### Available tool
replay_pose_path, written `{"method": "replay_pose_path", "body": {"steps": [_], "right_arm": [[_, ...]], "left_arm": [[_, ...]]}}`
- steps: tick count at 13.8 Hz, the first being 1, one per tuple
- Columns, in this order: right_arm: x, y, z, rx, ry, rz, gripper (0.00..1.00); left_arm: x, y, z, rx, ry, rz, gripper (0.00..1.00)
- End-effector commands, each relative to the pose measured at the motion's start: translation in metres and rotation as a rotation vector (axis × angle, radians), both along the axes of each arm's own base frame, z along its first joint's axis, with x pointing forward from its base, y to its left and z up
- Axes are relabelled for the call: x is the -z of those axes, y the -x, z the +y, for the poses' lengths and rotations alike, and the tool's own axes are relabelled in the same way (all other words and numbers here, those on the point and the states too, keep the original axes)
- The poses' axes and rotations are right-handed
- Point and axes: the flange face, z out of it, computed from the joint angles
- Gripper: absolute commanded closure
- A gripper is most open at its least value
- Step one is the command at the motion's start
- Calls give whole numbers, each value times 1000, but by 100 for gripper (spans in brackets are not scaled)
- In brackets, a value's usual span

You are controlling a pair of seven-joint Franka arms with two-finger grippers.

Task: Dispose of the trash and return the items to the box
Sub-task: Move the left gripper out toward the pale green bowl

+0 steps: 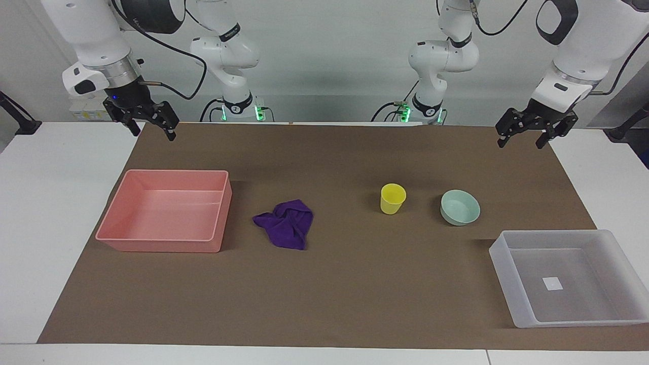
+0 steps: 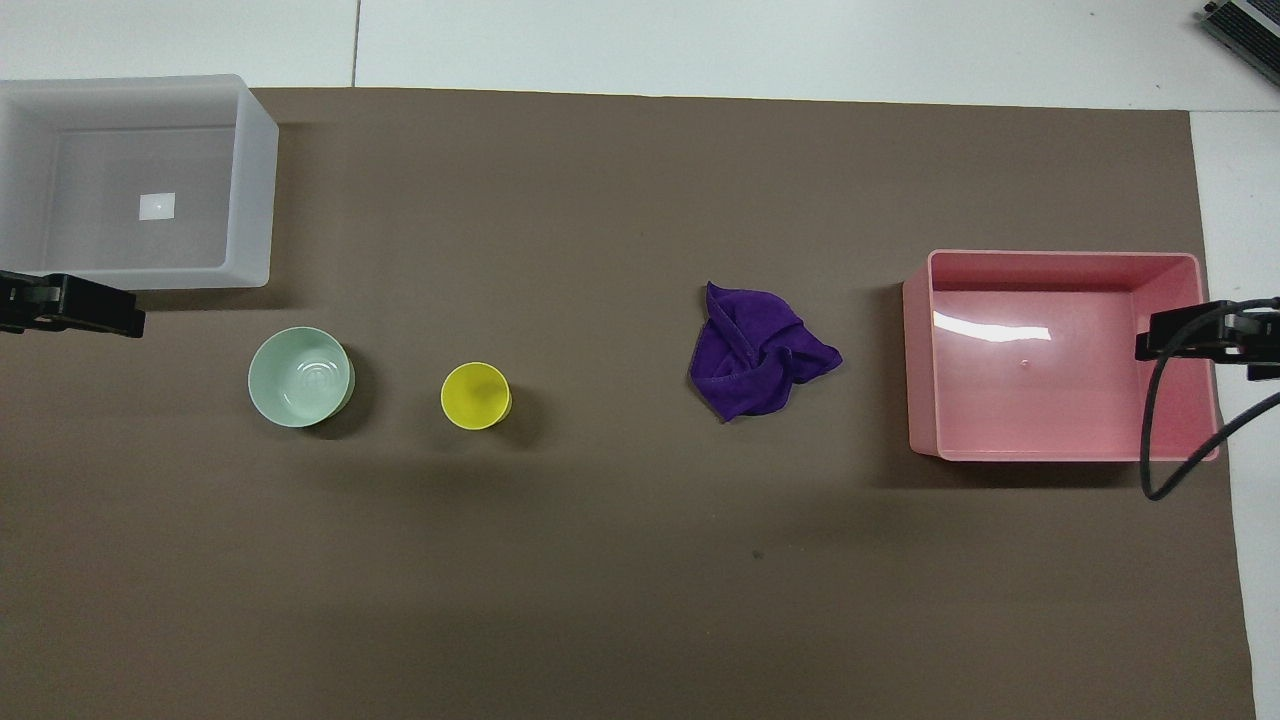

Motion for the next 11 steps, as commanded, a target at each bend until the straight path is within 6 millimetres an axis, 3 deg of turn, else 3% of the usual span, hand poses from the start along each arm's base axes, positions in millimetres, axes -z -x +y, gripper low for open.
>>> {"method": "replay_pose_path", "body": {"steps": [1, 6, 11], "right_arm": [[-2, 7, -1, -21, 0, -11, 0], [-2, 7, -1, -21, 0, -11, 0], [-1, 7, -1, -21, 0, -10, 0]], "left_arm": [[-3, 7, 1, -3, 4, 13, 0], [2, 9, -19, 26, 0, 13, 0], [22, 3, -12, 30, 3, -41, 0]]}}
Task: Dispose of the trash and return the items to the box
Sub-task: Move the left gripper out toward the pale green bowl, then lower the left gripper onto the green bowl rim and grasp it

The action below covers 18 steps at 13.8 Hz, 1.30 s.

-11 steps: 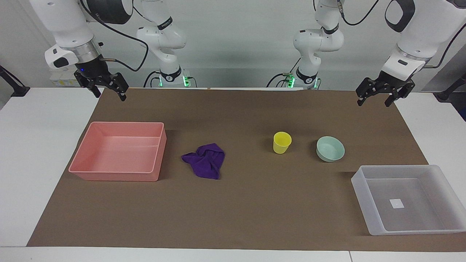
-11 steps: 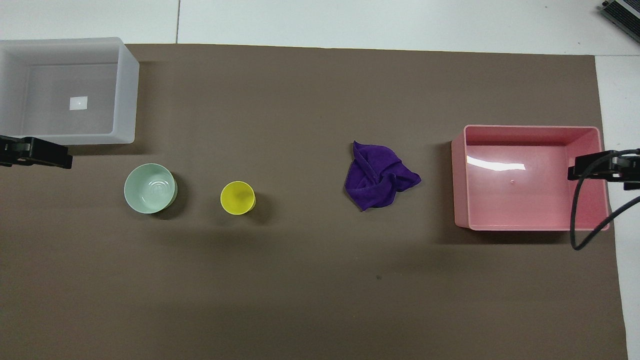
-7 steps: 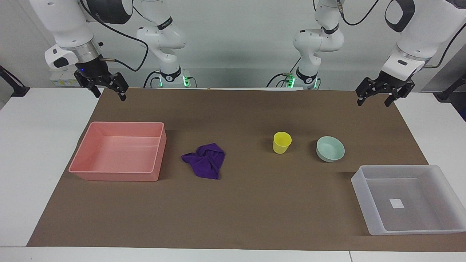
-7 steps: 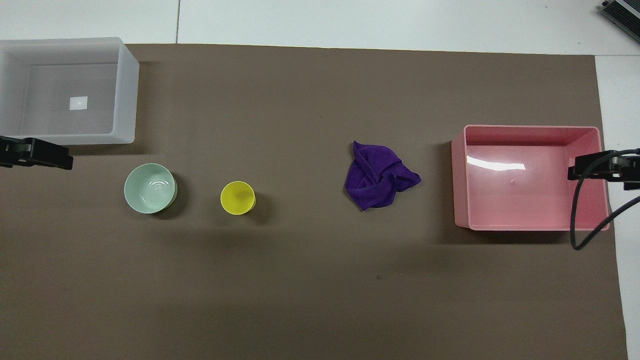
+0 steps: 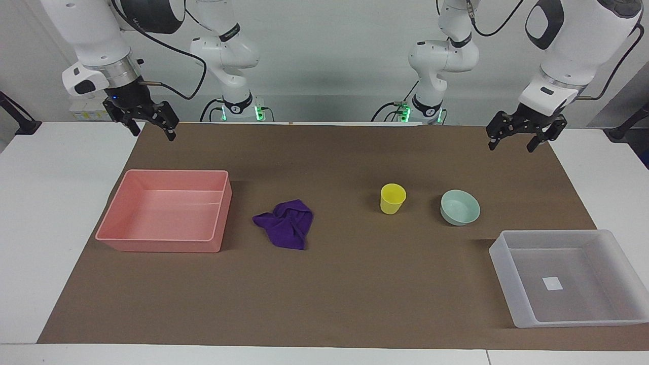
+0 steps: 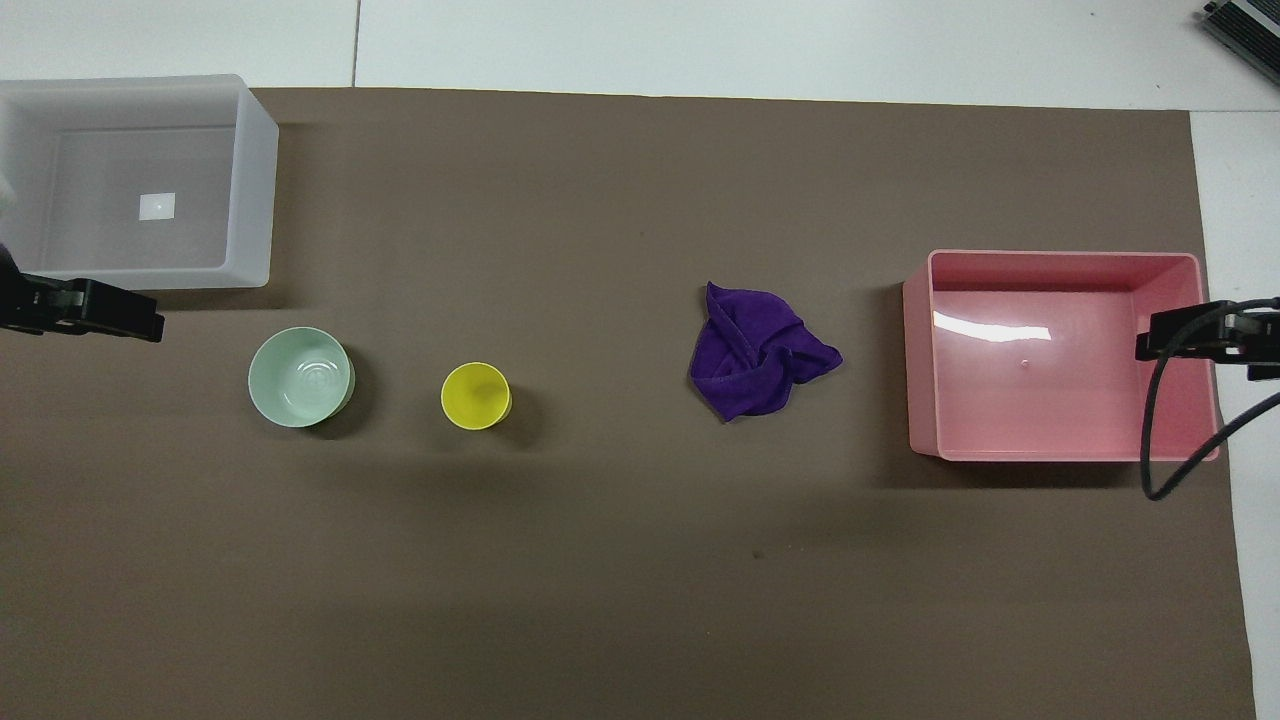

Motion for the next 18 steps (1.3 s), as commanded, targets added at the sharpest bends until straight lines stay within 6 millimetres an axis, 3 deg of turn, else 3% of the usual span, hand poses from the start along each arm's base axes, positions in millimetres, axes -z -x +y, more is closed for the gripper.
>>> {"method": "replay_pose_path", "body": {"steps": [1, 4, 10, 13, 18], "right_arm": [[-1, 7, -1, -21, 0, -10, 0], [-1, 7, -1, -20, 0, -10, 0], [-2, 7, -1, -21, 0, -11, 0], [-2, 7, -1, -21, 0, -11, 0], [-1, 8, 0, -19, 0, -14, 0]], "left_arm": [[13, 1, 4, 7, 1, -24, 0], [55, 3, 8, 4, 3, -45, 0], [139, -13, 15, -1, 0, -76, 0], [171, -22, 27, 7, -6, -80, 0], [224, -24, 27, 25, -10, -97, 0]]}}
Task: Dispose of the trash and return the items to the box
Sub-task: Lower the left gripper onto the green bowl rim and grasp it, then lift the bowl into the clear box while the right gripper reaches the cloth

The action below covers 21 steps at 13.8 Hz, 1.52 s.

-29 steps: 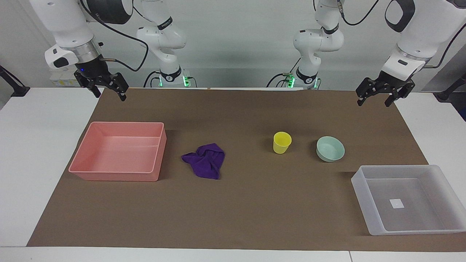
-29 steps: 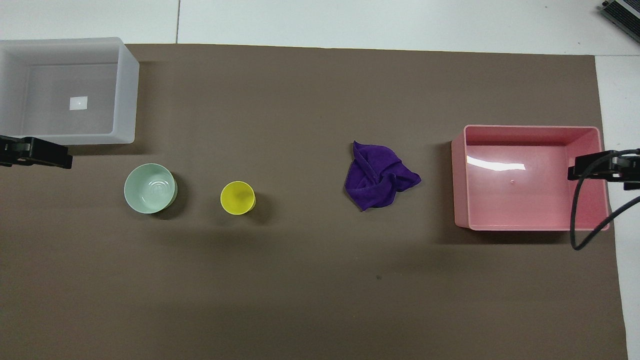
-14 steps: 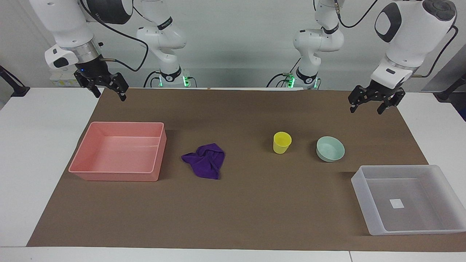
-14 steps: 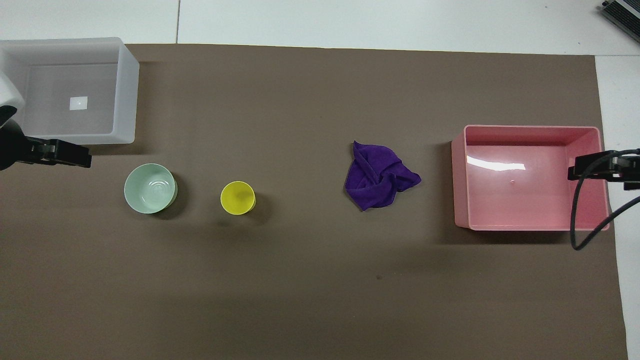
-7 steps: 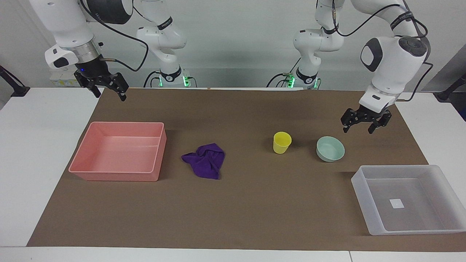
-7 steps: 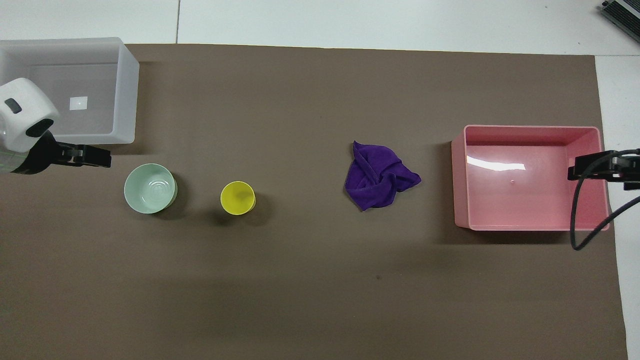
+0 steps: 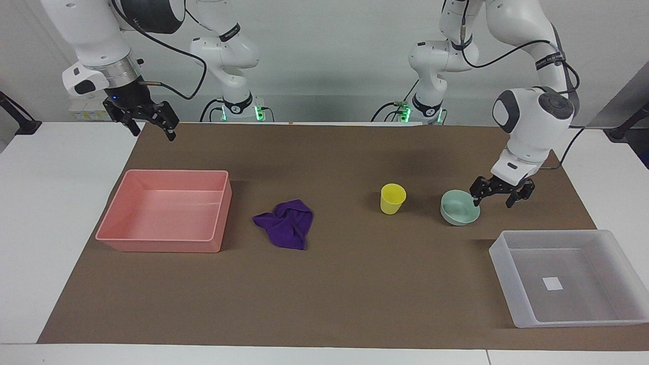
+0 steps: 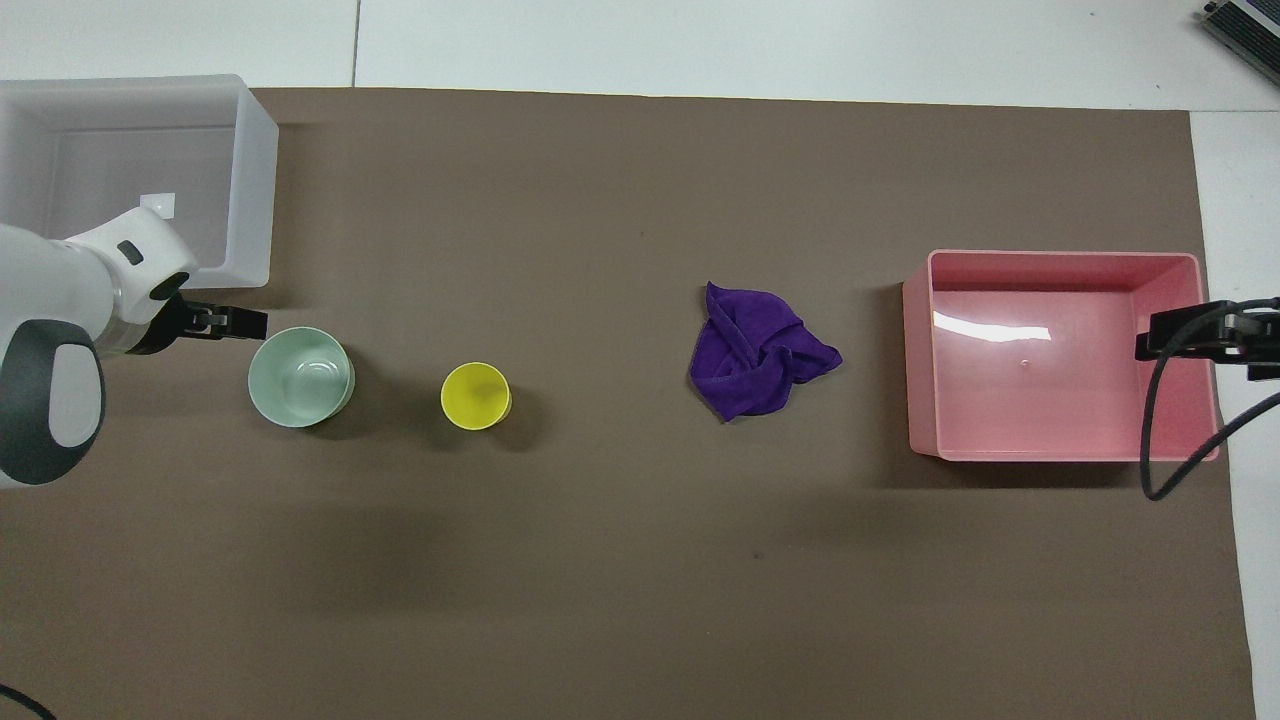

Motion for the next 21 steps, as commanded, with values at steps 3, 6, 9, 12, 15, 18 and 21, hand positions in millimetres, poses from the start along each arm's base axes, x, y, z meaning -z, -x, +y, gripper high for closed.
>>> {"method": "replay_pose_path", "body": {"steps": [3, 6, 9, 12, 15, 18, 21], "right_arm": [[-5, 5, 9, -30, 3, -31, 0], [-6, -4, 14, -43, 16, -32, 0], [1, -16, 24, -63, 19, -51, 0], [17, -31, 57, -113, 41, -53, 0], [41, -41, 98, -177, 44, -54, 0], [104, -53, 144, -239, 51, -74, 0], [155, -55, 207, -242, 37, -94, 0]], "left_arm": [[47, 1, -1, 21, -3, 14, 0], [72, 13, -2, -31, 53, 28, 13], [74, 16, -8, -38, 72, 42, 63], [75, 18, -7, -40, 74, 57, 100], [68, 17, -6, -11, 73, 56, 100], [42, 13, 2, -24, 77, 19, 100], [3, -4, 10, -32, 82, -3, 100]]}}
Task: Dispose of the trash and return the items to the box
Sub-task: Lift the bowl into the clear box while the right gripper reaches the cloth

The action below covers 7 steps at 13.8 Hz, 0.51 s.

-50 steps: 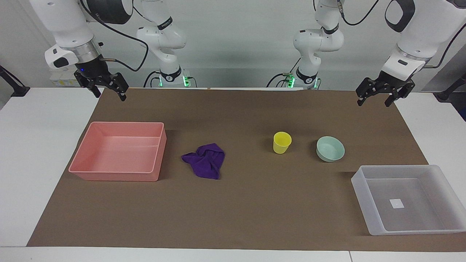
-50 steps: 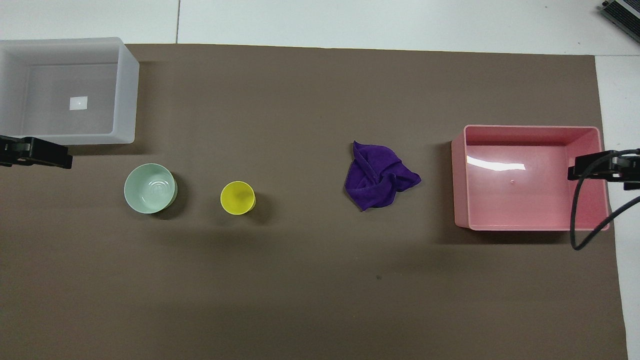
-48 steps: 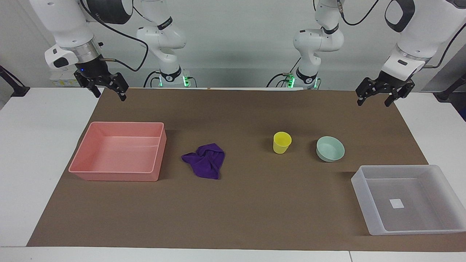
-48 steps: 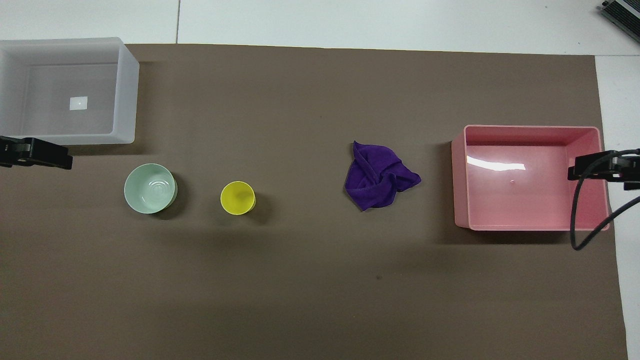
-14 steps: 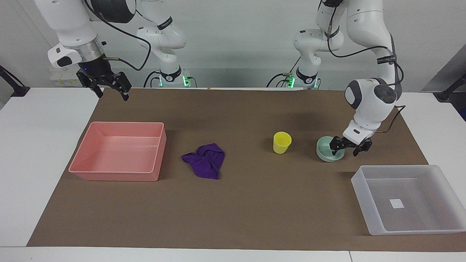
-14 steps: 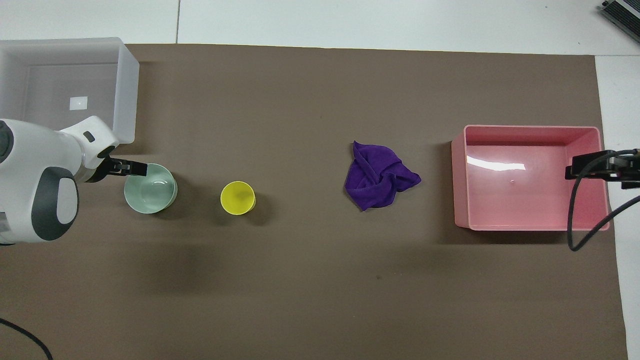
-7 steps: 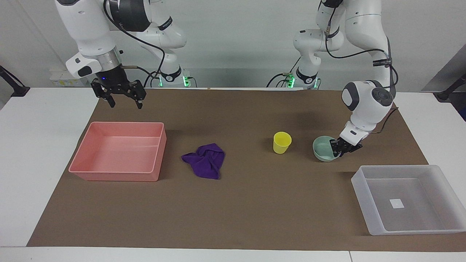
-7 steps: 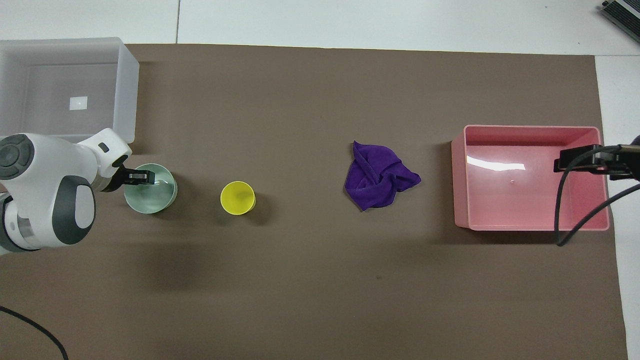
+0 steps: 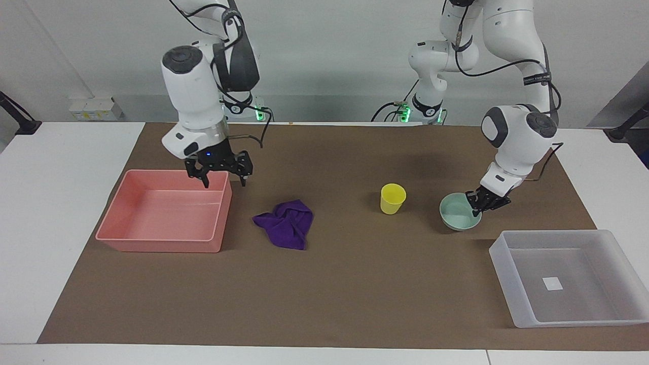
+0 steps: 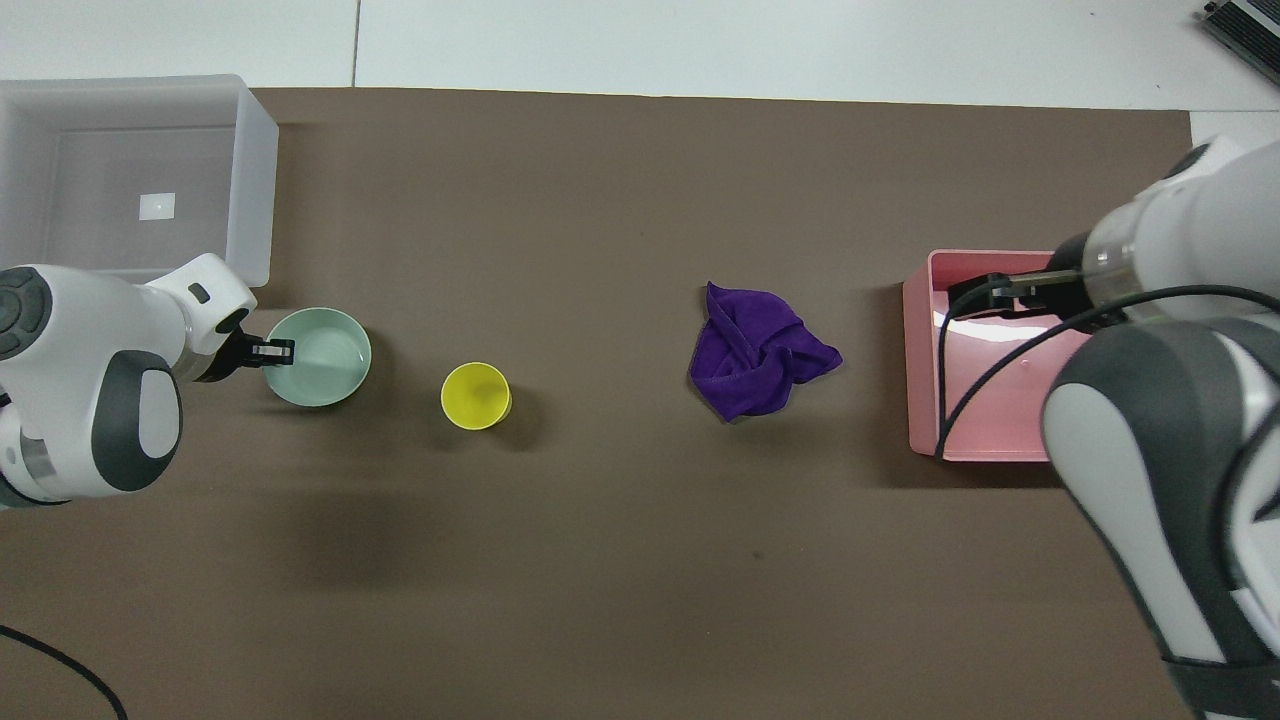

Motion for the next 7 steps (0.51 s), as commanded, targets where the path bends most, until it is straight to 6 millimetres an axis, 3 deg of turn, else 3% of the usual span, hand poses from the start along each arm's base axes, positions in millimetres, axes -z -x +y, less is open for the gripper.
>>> {"method": "replay_pose_path", "body": {"steps": [1, 2, 3, 7], "right_arm": [[33, 4, 45, -7, 5, -7, 0], [46, 9, 67, -16, 1, -9, 0], [56, 10, 77, -1, -9, -26, 0], [103, 8, 86, -88, -10, -52, 0]], "left_arm": [[-40, -15, 18, -13, 14, -30, 100], [-50, -21, 25, -23, 13, -46, 100], [-59, -28, 33, -34, 11, -64, 100], [-85, -62, 61, -80, 1, -148, 100]]}}
